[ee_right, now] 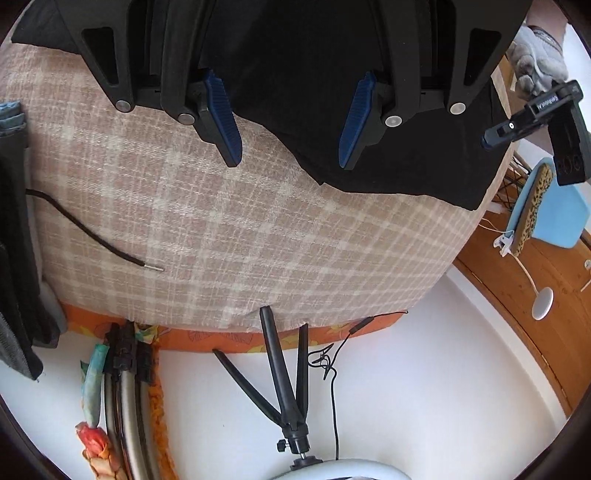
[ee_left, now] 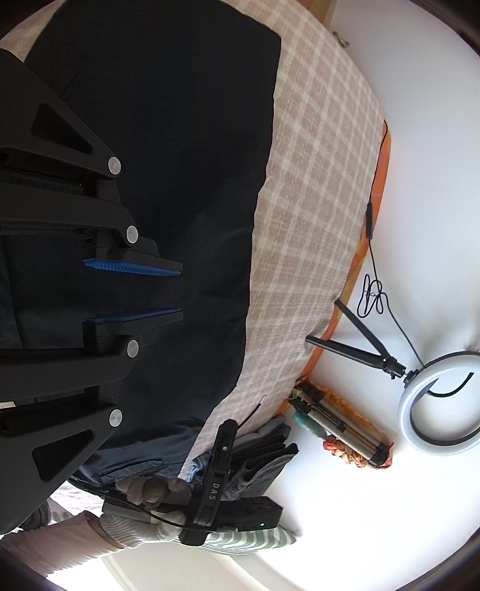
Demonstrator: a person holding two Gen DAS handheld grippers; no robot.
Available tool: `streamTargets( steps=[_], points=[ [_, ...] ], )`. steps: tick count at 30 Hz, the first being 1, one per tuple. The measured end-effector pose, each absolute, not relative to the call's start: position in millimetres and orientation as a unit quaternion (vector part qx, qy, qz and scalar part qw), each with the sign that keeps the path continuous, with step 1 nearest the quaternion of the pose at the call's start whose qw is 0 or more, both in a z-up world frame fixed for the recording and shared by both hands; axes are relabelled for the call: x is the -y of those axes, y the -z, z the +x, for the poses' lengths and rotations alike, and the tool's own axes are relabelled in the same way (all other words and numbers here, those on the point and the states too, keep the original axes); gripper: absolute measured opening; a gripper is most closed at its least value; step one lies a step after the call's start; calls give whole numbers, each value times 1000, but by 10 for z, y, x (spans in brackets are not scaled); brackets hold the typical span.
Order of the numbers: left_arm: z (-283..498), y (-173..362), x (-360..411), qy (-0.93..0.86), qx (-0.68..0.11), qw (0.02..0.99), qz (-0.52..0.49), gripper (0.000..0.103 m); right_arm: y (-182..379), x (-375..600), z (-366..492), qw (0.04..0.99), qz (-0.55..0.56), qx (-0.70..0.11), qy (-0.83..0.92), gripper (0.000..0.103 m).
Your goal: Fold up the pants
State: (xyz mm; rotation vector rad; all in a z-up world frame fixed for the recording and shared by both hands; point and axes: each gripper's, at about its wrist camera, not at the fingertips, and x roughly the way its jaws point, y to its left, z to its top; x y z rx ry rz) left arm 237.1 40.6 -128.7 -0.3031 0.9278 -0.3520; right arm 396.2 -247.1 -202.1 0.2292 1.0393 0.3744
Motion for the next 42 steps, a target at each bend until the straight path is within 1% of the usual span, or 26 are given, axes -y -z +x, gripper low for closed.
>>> streamTargets(
  steps=[5, 8, 10, 11, 12, 13, 15, 18, 19, 20, 22, 23, 25, 26, 27, 28, 29, 31, 34, 36, 38, 42],
  points=[
    [2451, 1501, -238, 174, -468, 859, -111, 16, 2371, 2452, 4235, 798, 173, -537, -214, 59],
    [2481, 1631, -273, 167, -480, 854, -113, 16, 2394, 2390, 4281, 795, 176, -534, -226, 59],
    [2464, 1647, -293, 170, -473, 857, -114, 16, 2384, 2348, 4283, 789, 182, -535, -242, 53],
    [2457, 1645, -289, 169, -472, 858, -111, 16, 2387, 2311, 4273, 787, 178, -536, -248, 45],
    [2456, 1647, -282, 167, -471, 859, -110, 16, 2396, 2269, 4262, 789, 167, -537, -246, 34],
    [2458, 1648, -273, 165, -470, 860, -110, 16, 2401, 2235, 4249, 795, 153, -537, -237, 29],
    [2465, 1651, -271, 164, -470, 860, -112, 16, 2396, 2194, 4244, 802, 144, -528, -239, 13],
    [2450, 1646, -299, 164, -469, 859, -121, 18, 2321, 2188, 4256, 826, 118, -505, -221, 5],
    [2434, 1640, -312, 163, -468, 860, -124, 22, 2314, 2201, 4274, 831, 112, -501, -211, 4],
    [2416, 1631, -329, 162, -465, 861, -126, 28, 2327, 2211, 4294, 836, 105, -500, -201, 4],
    [2381, 1619, -353, 155, -462, 865, -116, 31, 2380, 2195, 4324, 838, 94, -501, -196, 5],
    [2367, 1624, -363, 150, -462, 867, -108, 31, 2396, 2193, 4329, 836, 94, -503, -198, 11],
    [2335, 1608, -394, 140, -463, 870, -94, 31, 2381, 2225, 4317, 831, 107, -508, -201, 16],
    [2317, 1583, -421, 126, -463, 873, -85, 31, 2335, 2244, 4290, 836, 106, -502, -195, 26],
    [2295, 1560, -477, 113, -462, 876, -82, 31, 2272, 2284, 4250, 842, 105, -495, -190, 33],
    [2276, 1542, -555, 105, -463, 876, -87, 31, 2204, 2337, 4206, 845, 105, -489, -188, 35],
    [2253, 1525, -653, 96, -466, 874, -98, 31, 2135, 2379, 4153, 847, 110, -484, -189, 39],
    [2197, 1485, -860, 80, -471, 870, -124, 32, 2005, 2419, 4033, 849, 123, -474, -199, 41],
    [2035, 1366, -1147, 44, -463, 874, -138, 51, 1807, 2402, 3824, 855, 118, -460, -209, 43],
    [1910, 1313, -1362, 24, -456, 875, -161, 52, 1698, 2347, 3690, 858, 115, -454, -213, 44],
    [1796, 1315, -1610, 3, -454, 869, -197, 52, 1612, 2246, 3555, 857, 109, -452, -220, 47],
    [1607, 1359, -2032, -38, -445, 857, -256, 52, 1510, 1957, 3248, 866, 61, -445, -222, 51]
  ],
)
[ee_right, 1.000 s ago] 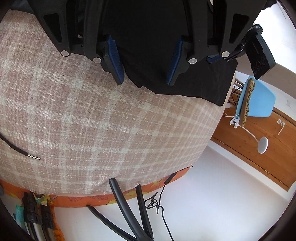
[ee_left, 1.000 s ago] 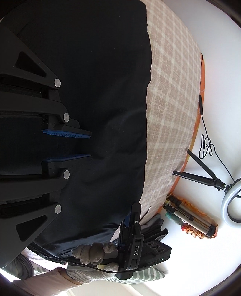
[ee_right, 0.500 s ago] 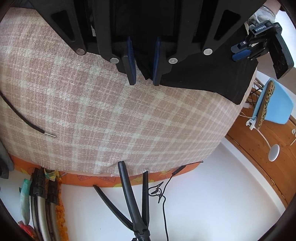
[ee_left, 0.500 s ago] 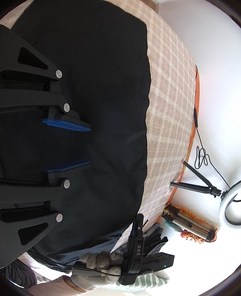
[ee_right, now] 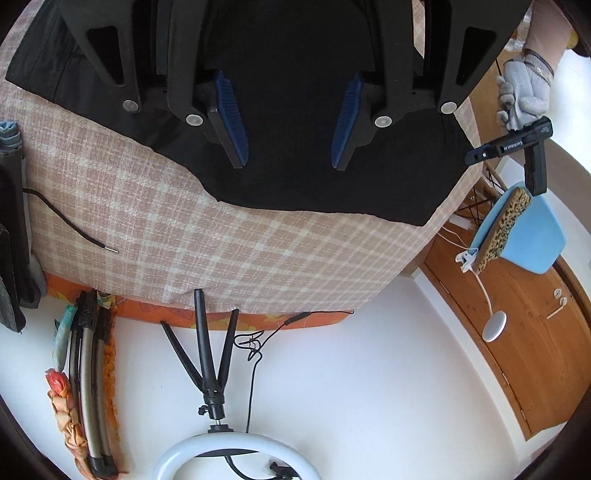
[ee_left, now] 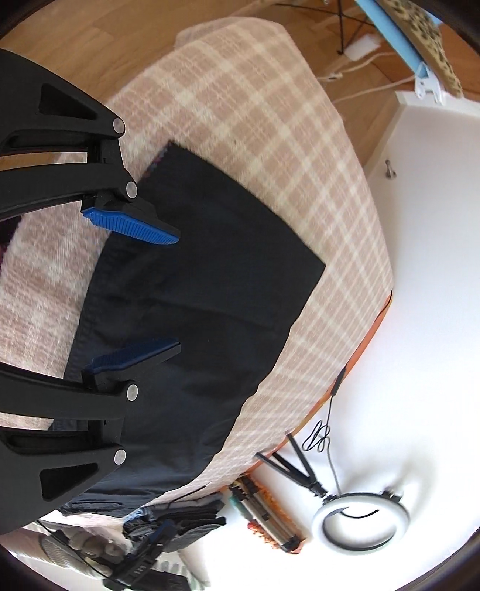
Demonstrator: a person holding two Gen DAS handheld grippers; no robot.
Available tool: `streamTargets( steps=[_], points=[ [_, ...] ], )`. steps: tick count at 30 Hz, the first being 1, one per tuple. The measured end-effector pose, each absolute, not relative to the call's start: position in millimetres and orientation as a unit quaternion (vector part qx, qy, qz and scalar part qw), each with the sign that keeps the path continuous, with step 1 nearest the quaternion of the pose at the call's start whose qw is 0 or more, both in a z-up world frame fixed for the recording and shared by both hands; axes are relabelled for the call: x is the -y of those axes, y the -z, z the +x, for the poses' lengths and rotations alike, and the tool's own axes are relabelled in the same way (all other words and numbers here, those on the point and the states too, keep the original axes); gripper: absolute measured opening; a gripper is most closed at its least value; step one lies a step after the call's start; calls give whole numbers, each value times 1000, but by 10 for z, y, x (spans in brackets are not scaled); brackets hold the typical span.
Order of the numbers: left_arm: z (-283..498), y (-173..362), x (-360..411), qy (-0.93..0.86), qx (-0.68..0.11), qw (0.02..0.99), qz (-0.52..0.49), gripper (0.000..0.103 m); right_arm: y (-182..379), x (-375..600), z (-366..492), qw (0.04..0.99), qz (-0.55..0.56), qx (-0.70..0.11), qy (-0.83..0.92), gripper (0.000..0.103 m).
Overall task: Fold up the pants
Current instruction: 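Grasp the edge of the folded trousers with the left gripper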
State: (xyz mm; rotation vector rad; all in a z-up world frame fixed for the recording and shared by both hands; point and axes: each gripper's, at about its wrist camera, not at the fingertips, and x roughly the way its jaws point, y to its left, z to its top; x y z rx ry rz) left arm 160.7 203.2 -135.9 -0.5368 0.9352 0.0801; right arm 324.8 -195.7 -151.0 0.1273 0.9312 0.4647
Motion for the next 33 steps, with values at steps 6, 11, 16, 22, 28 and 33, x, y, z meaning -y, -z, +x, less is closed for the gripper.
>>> streamTargets(
  steps=[6, 11, 16, 22, 28, 33],
  points=[
    [1407, 1483, -2488, -63, -422, 833, -353, 52, 1550, 1690, 2853, 863, 55, -445, -231, 54],
    [1244, 1562, -2647, -70, -414, 818, -394, 52, 1629, 1588, 2676, 863, 62, -444, -233, 55],
    [1167, 1700, -2667, -57, -411, 805, -424, 52, 1780, 1539, 2677, 856, 61, -459, -231, 55],
    [1353, 1719, -2574, -60, -387, 810, -437, 53, 1807, 1599, 2691, 855, 73, -461, -227, 55],
    [1611, 1728, -2401, -52, -371, 823, -427, 53, 1791, 1659, 2734, 856, 90, -460, -218, 55],
    [1696, 1711, -2273, -58, -355, 853, -377, 14, 1752, 1607, 2755, 857, 87, -461, -213, 55]
  ],
)
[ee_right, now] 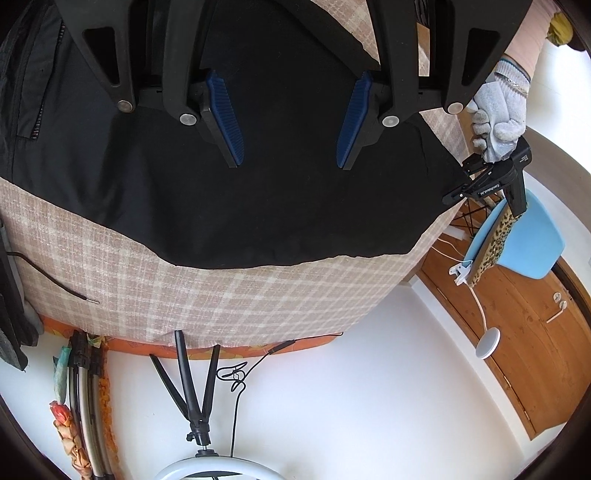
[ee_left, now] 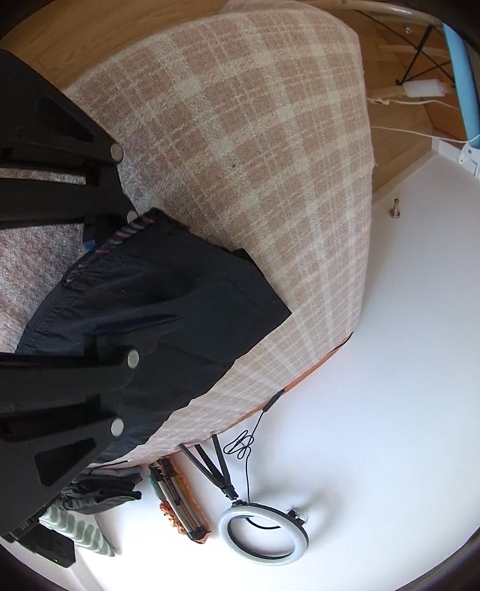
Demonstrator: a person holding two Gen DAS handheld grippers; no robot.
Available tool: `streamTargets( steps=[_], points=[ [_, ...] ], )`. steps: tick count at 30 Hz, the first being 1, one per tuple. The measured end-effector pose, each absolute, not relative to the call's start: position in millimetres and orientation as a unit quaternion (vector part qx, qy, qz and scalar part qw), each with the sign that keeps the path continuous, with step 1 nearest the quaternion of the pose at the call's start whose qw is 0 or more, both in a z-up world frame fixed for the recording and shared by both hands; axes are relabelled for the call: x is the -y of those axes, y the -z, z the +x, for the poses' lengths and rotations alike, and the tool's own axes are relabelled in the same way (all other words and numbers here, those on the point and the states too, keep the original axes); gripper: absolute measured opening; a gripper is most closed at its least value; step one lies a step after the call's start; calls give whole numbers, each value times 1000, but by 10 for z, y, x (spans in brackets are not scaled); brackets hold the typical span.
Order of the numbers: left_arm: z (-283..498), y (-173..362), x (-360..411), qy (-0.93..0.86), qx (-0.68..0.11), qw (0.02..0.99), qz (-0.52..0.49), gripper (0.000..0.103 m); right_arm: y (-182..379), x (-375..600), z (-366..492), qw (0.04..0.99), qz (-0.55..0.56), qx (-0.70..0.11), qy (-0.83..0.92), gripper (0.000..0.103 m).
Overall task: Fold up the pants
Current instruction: 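Grasp the edge of the folded trousers with the left gripper, then lift the trouser edge with the left gripper while the right gripper grasps beside it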
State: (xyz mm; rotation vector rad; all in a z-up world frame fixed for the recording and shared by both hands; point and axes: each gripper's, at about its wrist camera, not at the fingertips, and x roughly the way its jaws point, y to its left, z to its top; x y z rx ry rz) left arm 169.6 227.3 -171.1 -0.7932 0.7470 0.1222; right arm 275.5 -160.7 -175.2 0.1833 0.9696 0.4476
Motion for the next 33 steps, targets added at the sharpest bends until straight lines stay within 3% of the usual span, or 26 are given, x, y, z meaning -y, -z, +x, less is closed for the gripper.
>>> streamTargets(
  steps=[9, 17, 26, 33],
  points=[
    [1681, 1460, -1927, -10, -309, 917, -253, 8, 1724, 1262, 3012, 842, 60, -484, -231, 58],
    [1632, 1295, -1394, 52, -297, 944, -132, 8, 1356, 583, 3708, 820, 90, -481, -299, 63],
    [1631, 1455, -1119, 86, -322, 937, -105, 7, 1778, -569, 4036, 772, -25, -545, -326, 66],
    [1535, 1400, -1182, 101, -309, 936, -132, 7, 2132, -462, 4269, 755, 58, -584, -291, 68]
  ],
)
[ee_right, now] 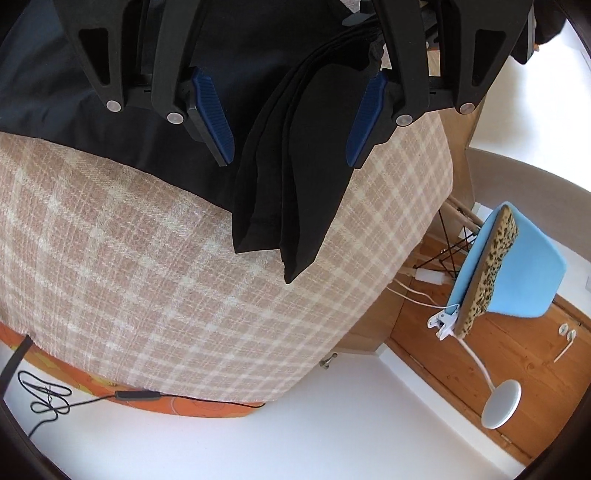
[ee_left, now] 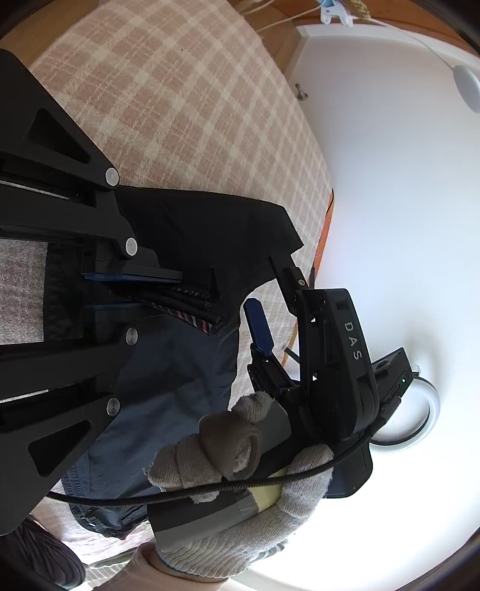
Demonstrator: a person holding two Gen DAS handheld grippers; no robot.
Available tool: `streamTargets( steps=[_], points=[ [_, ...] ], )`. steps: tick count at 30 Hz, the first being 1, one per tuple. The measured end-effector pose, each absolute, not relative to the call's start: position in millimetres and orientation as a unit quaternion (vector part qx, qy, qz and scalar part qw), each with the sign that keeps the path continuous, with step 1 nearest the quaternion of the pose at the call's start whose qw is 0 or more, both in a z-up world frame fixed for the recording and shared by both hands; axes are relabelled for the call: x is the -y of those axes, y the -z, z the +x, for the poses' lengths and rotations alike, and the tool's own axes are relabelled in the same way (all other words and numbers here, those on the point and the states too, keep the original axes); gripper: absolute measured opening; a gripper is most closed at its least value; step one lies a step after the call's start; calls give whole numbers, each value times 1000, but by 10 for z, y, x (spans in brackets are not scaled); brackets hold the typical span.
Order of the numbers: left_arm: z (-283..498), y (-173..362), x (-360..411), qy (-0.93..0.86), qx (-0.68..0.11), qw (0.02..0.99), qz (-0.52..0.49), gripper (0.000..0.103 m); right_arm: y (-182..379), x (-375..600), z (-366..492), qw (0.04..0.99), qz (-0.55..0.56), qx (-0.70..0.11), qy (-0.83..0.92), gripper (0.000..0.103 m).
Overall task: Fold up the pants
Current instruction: 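Lift the trouser edge with the left gripper while the right gripper grasps beside it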
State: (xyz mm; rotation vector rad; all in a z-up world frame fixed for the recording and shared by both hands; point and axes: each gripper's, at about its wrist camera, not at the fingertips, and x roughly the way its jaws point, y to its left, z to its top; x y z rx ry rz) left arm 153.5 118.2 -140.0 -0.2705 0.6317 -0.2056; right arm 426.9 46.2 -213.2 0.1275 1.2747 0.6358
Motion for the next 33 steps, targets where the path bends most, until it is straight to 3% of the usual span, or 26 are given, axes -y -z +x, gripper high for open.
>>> streamTargets(
  steps=[2, 5, 7, 9, 12, 22, 33],
  points=[
    [1520, 1365, -1142, 112, -307, 935, -138, 7, 2171, -474, 4322, 750, 77, -587, -295, 67],
    [1475, 1284, -1081, 132, -305, 933, -136, 7, 2191, -456, 4308, 747, 93, -587, -298, 40],
    [1445, 1238, -1021, 142, -308, 932, -128, 7, 2190, -375, 4273, 746, 99, -588, -297, 32],
    [1445, 1204, -971, 151, -314, 929, -123, 7, 2144, -233, 4218, 751, 102, -581, -296, 13],
    [1434, 1139, -835, 170, -321, 924, -115, 7, 2033, 18, 4132, 763, 109, -566, -292, 4],
    [1391, 840, -70, 241, -335, 907, -82, 7, 1607, 891, 3791, 806, 115, -524, -249, 2],
    [1341, 900, 695, 296, -366, 880, -58, 7, 1548, 1728, 3482, 826, 126, -513, -197, 2]
  ],
)
